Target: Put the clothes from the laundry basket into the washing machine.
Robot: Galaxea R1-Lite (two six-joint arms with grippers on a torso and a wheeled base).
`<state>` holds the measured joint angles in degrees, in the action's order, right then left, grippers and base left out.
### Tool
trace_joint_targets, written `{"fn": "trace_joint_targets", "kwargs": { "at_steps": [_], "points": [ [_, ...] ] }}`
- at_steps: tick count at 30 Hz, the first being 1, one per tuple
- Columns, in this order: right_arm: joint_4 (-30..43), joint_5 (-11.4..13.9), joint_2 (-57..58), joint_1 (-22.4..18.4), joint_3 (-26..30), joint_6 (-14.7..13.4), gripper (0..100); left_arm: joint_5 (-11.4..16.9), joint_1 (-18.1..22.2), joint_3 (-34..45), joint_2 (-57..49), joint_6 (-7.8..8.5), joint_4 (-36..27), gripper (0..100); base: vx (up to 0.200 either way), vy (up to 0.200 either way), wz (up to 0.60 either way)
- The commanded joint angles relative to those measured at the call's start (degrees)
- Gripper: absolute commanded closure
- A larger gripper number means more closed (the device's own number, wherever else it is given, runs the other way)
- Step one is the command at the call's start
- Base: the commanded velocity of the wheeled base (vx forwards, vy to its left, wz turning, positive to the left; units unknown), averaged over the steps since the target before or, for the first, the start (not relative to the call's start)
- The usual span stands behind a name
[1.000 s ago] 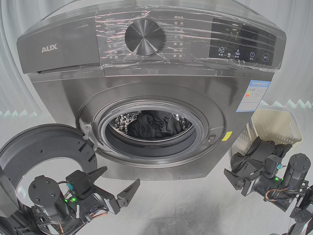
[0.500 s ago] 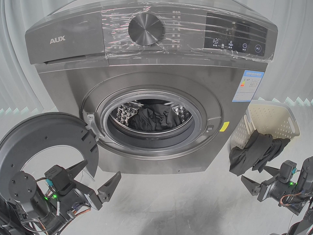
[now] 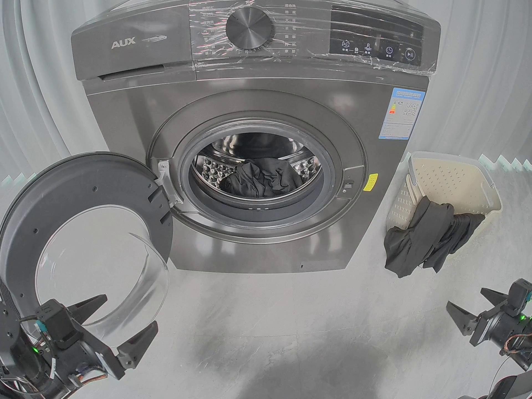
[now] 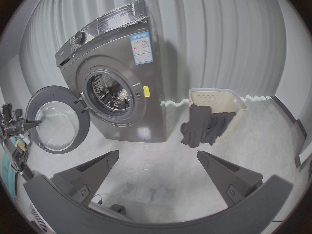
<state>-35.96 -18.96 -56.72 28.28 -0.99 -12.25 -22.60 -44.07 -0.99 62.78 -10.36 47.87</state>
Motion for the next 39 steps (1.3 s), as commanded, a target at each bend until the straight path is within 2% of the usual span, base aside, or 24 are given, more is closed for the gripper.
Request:
{"fn": "trace_joint_targets", "kwargs": {
  "at_steps": [1, 4, 5, 7, 10, 13, 15, 16, 18, 19, 22, 23, 24, 26, 27, 28, 29, 30, 31, 32, 36, 37, 38, 39],
  "points": [
    [8.8, -0.2, 14.27, -6.84, 0.99, 0.91, 0, 0.01, 5.31, 0.99, -17.17, -0.45, -10.17, 0, 0.0, 0.0, 0.0],
    [13.64, 0.15, 19.28, -8.86, 0.99, 1.27, 0, 0.28, 8.91, 0.99, -22.09, -0.54, -13.33, 0, 0.0, 0.0, 0.0],
    [17.68, 0.41, 23.94, -10.0, 0.99, 1.44, 0, 0.72, 11.11, 0.99, -26.92, -0.36, -16.67, 0, 0.0, 0.0, 0.0],
    [21.2, 0.85, 27.98, -10.79, 0.99, 1.97, 0, 0.98, 12.43, 0.99, -31.4, -0.18, -20.1, 0, 0.0, 0.0, 0.0],
    [27.35, 3.84, 38.35, -14.22, 0.99, 5.13, 0, 2.83, 16.03, 0.99, -38.35, -0.36, -28.98, 0, 0.0, 0.0, 0.0],
    [31.83, 8.76, 47.58, -18.88, 0.99, 9.0, 0, 4.58, 19.46, 0.99, -44.41, -0.36, -35.22, 0, 0.0, 0.0, 0.0],
    [33.76, 10.61, 50.31, -21.25, 0.55, 9.44, 0, 5.2, 21.31, 0.99, -45.91, -0.27, -36.97, 0, 0.0, 0.0, 0.0],
    [36.31, 12.28, 52.68, -24.85, -0.59, 9.53, 0, 6.25, 23.77, 0.99, -47.93, 0.08, -39.35, 0, 0.0, 0.0, 0.0],
    [37.81, 13.16, 53.91, -27.49, -1.12, 9.53, 0, 7.04, 25.44, 0.99, -49.51, 0.34, -40.31, 0, 0.0, 0.0, 0.0],
    [38.34, 13.33, 54.35, -29.78, -1.39, 9.44, 0, 8.28, 27.81, 0.99, -51.18, 0.96, -40.93, 0, 0.0, 0.0, 0.0],
    [38.42, 14.3, 55.84, -29.07, -1.3, 9.7, 0, 10.74, 32.03, 0.99, -55.49, 2.28, -41.98, 0, 0.0, 0.0, 0.0],
    [38.42, 14.3, 55.84, -29.07, -1.3, 9.7, 0, 10.74, 32.03, 0.99, -55.49, 2.28, -41.98, 0, 0.0, 0.0, 0.0],
    [38.25, 16.23, 56.72, -28.63, -1.21, 9.18, 0, 12.93, 34.58, 0.99, -58.04, 3.77, -42.42, 0, 0.0, 0.0, 0.0],
    [37.81, 17.02, 56.72, -28.55, -0.59, 9.53, 0, 13.28, 36.07, 0.99, -57.51, 5.09, -42.42, 0, 0.0, 0.0, 0.0],
    [37.81, 17.02, 56.72, -28.55, -0.59, 9.53, 0, 13.28, 36.07, 0.99, -57.51, 5.09, -42.42, 0, 0.0, 0.0, 0.0],
    [37.37, 16.85, 56.72, -28.63, -0.07, 9.61, 0, 13.9, 40.38, 0.99, -57.77, 6.67, -42.42, 0, 0.0, 0.0, 0.0],
    [37.02, 16.85, 56.72, -28.72, 0.02, 9.7, 0, 14.43, 42.49, 0.99, -58.3, 7.29, -42.6, 0, 0.0, 0.0, 0.0],
    [37.46, 17.55, 56.72, -28.72, 0.11, 10.23, 0, 16.27, 44.68, 0.99, -60.14, 7.81, -43.21, 0, 0.0, 0.0, 0.0],
    [37.46, 17.99, 56.72, -28.63, 0.37, 11.46, 0, 18.38, 45.12, 0.9, -61.55, 8.08, -43.92, 0, 0.0, 0.0, 0.0],
    [37.37, 18.43, 56.72, -28.55, 0.37, 12.25, 0, 19.7, 44.77, 0.9, -62.17, 7.46, -44.09, 0, 0.0, 0.0, 0.0],
    [36.75, 19.04, 56.72, -28.55, 0.55, 12.52, 0, 19.96, 44.07, 0.64, -62.69, 6.67, -44.8, 0, 0.0, 0.0, 0.0],
    [36.67, 19.04, 56.72, -28.55, 0.55, 12.52, 0, 20.14, 43.98, 0.81, -62.78, 7.81, -45.24, 0, 0.0, 0.0, 0.0],
    [36.67, 19.13, 56.72, -28.55, 0.55, 12.6, 0, 20.4, 43.98, 0.81, -62.69, 6.93, -46.03, 0, 0.0, 0.0, 0.0],
    [36.93, 19.13, 56.72, -28.55, 0.55, 12.6, 0, 20.76, 43.89, 0.81, -62.78, 7.46, -46.82, 0, 0.0, 0.0, 0.0]
  ]
}}
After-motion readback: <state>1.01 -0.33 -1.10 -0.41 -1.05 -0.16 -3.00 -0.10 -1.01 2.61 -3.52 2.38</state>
